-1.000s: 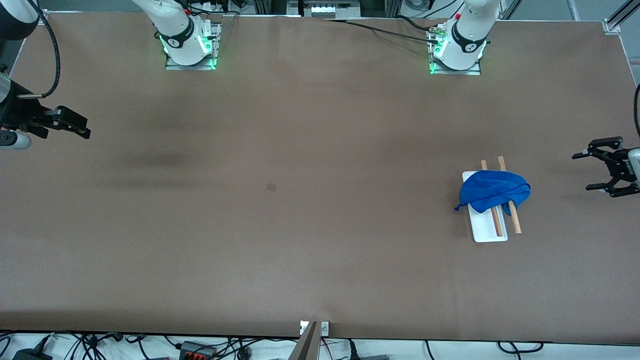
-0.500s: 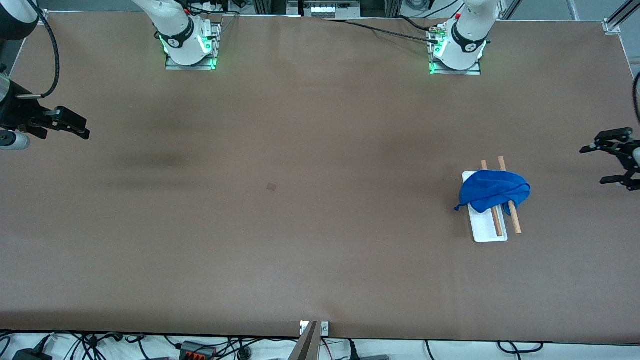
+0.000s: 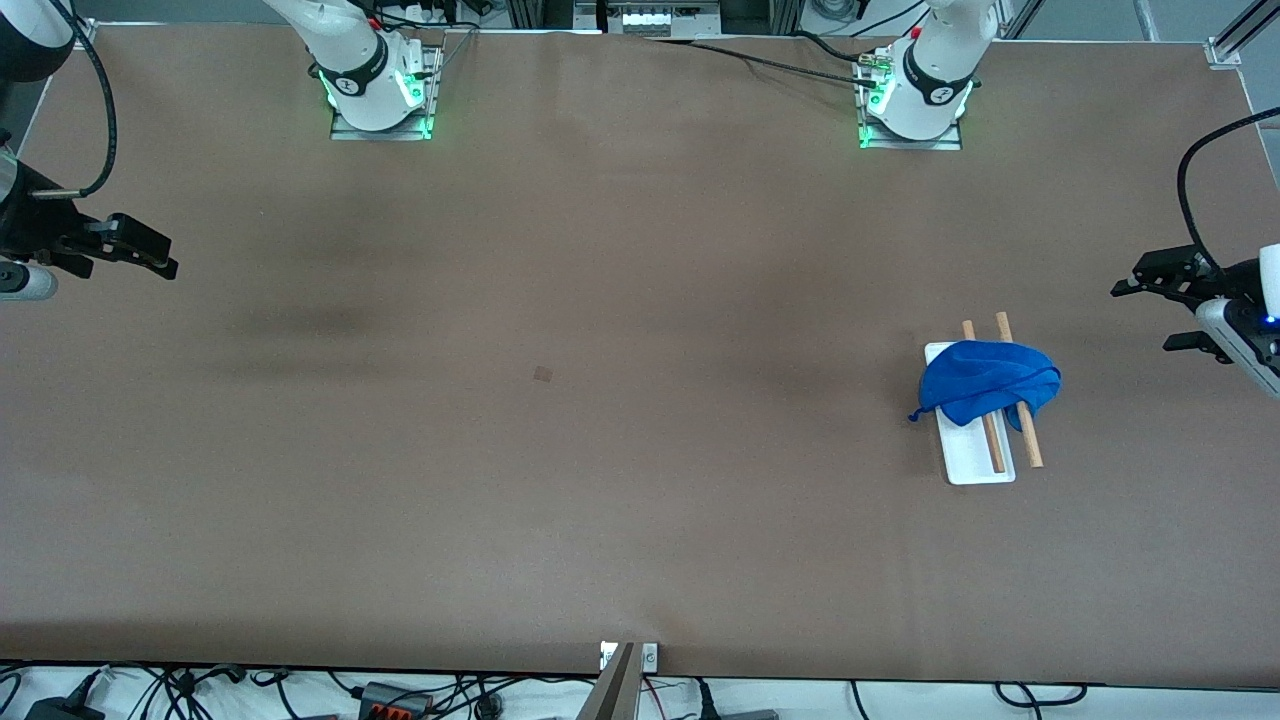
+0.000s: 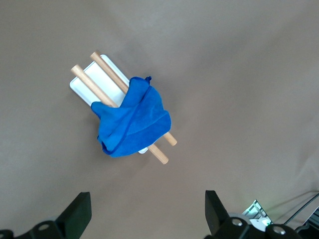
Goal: Pass towel and hang on rack
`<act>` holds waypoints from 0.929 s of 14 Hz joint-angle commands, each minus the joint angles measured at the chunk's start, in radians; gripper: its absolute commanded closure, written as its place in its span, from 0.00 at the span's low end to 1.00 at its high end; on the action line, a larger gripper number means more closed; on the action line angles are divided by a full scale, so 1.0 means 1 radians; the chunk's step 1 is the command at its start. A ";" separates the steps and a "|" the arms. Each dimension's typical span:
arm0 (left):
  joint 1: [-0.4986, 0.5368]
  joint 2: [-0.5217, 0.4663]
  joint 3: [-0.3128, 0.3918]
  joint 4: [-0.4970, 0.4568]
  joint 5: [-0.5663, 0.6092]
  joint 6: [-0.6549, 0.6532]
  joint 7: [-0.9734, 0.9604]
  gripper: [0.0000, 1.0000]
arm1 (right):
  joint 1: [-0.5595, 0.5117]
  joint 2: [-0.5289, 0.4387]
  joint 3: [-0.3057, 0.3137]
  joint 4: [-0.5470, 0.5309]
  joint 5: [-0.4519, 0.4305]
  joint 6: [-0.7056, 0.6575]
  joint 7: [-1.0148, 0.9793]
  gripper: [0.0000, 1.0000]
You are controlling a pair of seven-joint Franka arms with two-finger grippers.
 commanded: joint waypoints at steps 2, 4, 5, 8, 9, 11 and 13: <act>0.000 -0.086 -0.001 -0.048 0.025 -0.008 -0.156 0.00 | -0.008 -0.004 0.010 0.010 0.004 0.001 -0.014 0.00; -0.053 -0.161 0.009 -0.126 0.034 0.029 -0.361 0.00 | -0.010 -0.004 0.010 0.010 0.007 0.002 -0.014 0.00; -0.084 -0.202 0.012 -0.164 0.037 0.032 -0.455 0.00 | -0.010 -0.004 0.010 0.010 0.006 0.002 -0.014 0.00; -0.145 -0.270 0.043 -0.237 0.053 0.077 -0.649 0.00 | -0.010 -0.004 0.010 0.010 0.006 0.009 -0.014 0.00; -0.186 -0.290 0.075 -0.257 0.068 0.109 -0.666 0.00 | -0.010 -0.004 0.010 0.011 0.006 0.009 -0.013 0.00; -0.257 -0.296 0.156 -0.274 0.111 0.150 -0.677 0.00 | -0.010 -0.004 0.010 0.010 0.009 0.016 -0.013 0.00; -0.268 -0.307 0.187 -0.292 0.117 0.166 -0.677 0.00 | -0.010 -0.003 0.010 0.011 0.007 0.027 -0.013 0.00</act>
